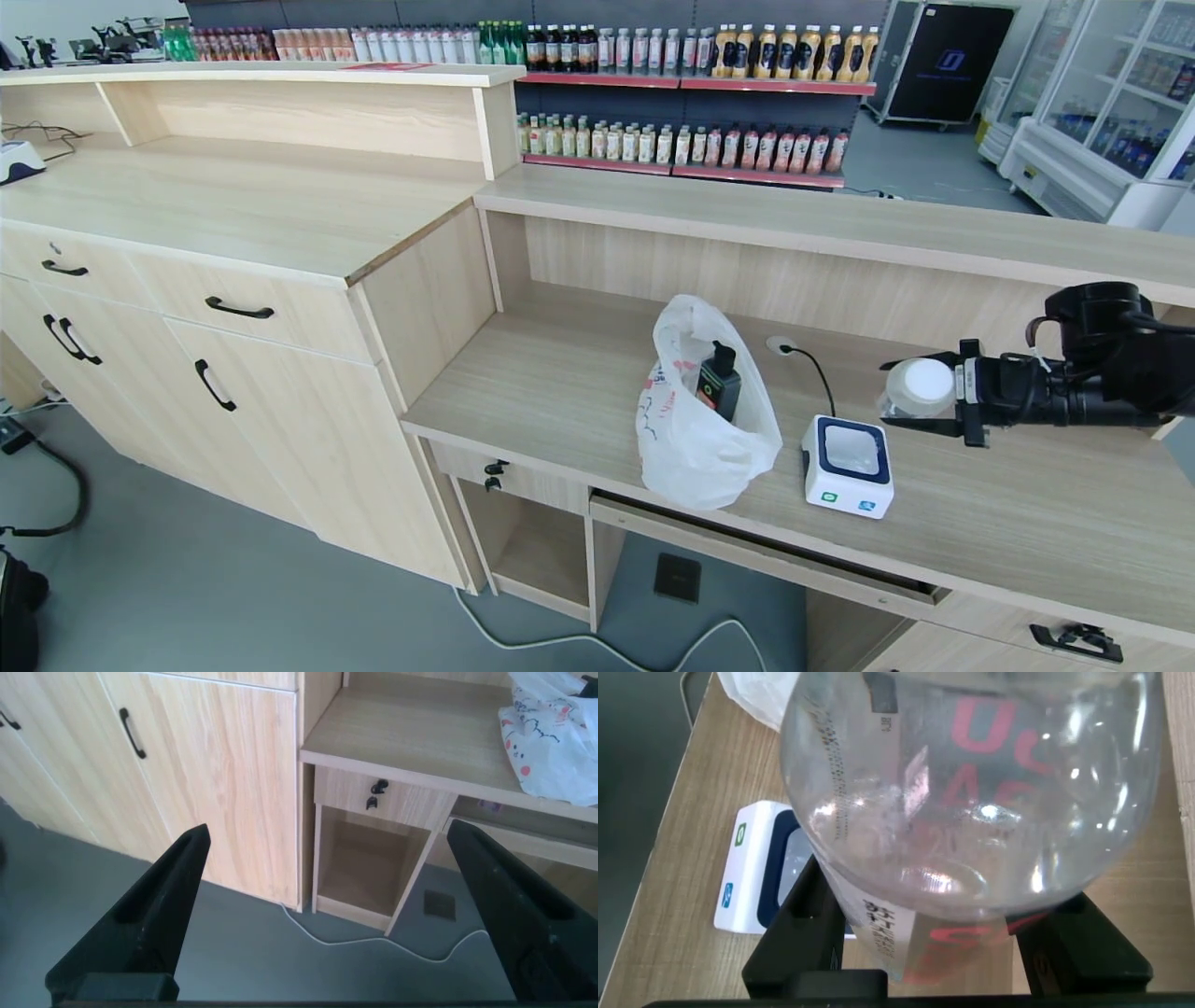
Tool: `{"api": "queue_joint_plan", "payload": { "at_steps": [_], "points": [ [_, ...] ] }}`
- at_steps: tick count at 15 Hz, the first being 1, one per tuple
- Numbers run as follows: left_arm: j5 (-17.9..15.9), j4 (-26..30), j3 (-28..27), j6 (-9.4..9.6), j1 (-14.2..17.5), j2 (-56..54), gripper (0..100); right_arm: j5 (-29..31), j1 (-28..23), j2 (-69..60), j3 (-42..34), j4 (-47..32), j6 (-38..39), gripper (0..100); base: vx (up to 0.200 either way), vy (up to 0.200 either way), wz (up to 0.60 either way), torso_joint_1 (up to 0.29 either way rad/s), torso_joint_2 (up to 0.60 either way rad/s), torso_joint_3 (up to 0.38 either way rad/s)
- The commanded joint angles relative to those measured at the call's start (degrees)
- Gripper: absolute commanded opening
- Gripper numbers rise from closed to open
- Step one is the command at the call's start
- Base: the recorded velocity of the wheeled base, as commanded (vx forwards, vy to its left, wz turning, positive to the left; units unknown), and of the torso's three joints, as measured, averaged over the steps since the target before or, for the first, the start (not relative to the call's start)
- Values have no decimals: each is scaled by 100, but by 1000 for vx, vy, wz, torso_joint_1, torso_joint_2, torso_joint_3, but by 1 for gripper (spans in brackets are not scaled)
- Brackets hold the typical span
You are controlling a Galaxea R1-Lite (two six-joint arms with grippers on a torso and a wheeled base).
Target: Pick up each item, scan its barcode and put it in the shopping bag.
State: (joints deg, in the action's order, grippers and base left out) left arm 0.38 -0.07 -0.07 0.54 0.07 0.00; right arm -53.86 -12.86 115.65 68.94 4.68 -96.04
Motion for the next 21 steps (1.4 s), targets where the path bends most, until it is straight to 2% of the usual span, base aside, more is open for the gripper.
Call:
{"api": "queue_joint_plan", "payload": {
  "at_steps": [1, 5, 21],
  "points": [
    [6, 7, 7, -1, 1, 0, 100, -2, -6, 1, -3, -2, -3, 0, 0, 0, 0, 0, 0, 0],
    [-3, -1, 7, -1, 1, 0, 100, -63, -6, 80, -38, -29, -258, 0, 0, 0, 0, 0, 0, 0],
    [-3, -1, 7, -1, 1, 0, 100, -37, -138, 54, -232, -46, -495, 0, 0, 0, 0, 0, 0, 0]
  ]
}}
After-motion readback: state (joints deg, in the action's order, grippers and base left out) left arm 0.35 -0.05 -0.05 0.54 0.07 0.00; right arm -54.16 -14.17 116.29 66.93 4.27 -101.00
